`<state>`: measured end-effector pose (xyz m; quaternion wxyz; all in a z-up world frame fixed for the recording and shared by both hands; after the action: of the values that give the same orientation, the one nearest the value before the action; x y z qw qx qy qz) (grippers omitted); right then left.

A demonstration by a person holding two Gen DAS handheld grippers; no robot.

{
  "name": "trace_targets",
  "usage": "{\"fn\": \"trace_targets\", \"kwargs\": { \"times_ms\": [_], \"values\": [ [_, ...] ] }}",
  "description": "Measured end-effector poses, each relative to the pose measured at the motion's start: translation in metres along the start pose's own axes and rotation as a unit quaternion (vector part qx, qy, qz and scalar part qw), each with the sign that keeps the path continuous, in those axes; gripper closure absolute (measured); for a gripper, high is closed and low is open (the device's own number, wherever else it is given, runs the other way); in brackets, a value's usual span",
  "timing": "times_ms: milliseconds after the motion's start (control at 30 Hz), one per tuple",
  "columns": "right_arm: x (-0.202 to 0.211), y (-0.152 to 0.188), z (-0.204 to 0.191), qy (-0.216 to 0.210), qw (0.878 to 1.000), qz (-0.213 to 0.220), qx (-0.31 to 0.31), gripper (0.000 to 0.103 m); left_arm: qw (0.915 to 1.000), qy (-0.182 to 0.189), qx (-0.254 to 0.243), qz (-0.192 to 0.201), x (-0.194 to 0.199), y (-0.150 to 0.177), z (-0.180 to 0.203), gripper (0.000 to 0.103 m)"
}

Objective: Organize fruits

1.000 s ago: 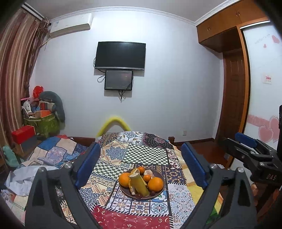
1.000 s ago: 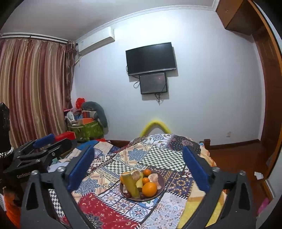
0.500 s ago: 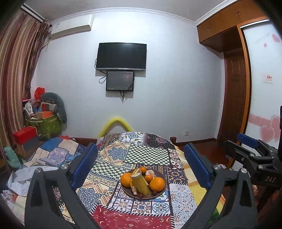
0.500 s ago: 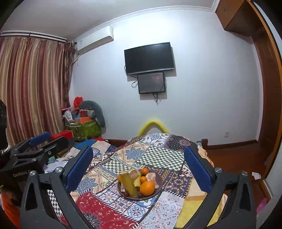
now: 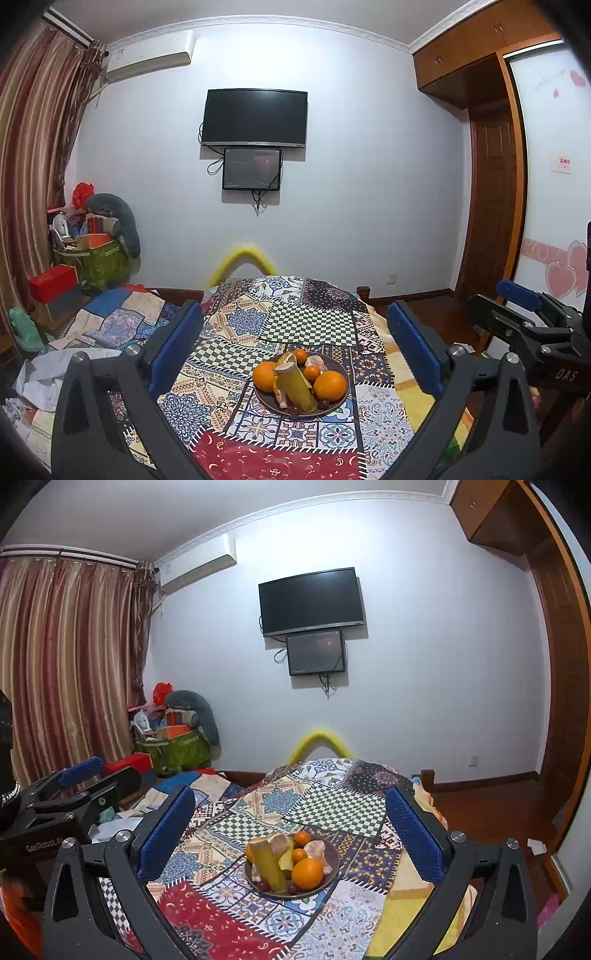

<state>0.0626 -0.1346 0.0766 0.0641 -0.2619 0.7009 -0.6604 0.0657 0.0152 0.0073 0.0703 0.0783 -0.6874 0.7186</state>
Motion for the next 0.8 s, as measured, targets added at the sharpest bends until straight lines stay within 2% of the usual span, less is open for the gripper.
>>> {"fn": "trace_targets", "kwargs": {
  "times_ms": [800],
  "values": [
    [0.0027,-0.0032,0.0013,0.005,1.0,0.0,0.0,0.0,1.0,0.009,0.002,-0.001,0.0008,-0.0007,0.0015,0.001]
  ]
}}
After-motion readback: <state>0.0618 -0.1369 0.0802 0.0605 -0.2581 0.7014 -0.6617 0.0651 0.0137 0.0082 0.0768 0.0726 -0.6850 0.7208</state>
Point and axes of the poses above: each gripper's, at about its wrist camera, not at the fingertips, and x roughly against the way its jaws point, z to its right, y to its underside, the point moved 2 cm from there along -x, roughly the way its jaws point
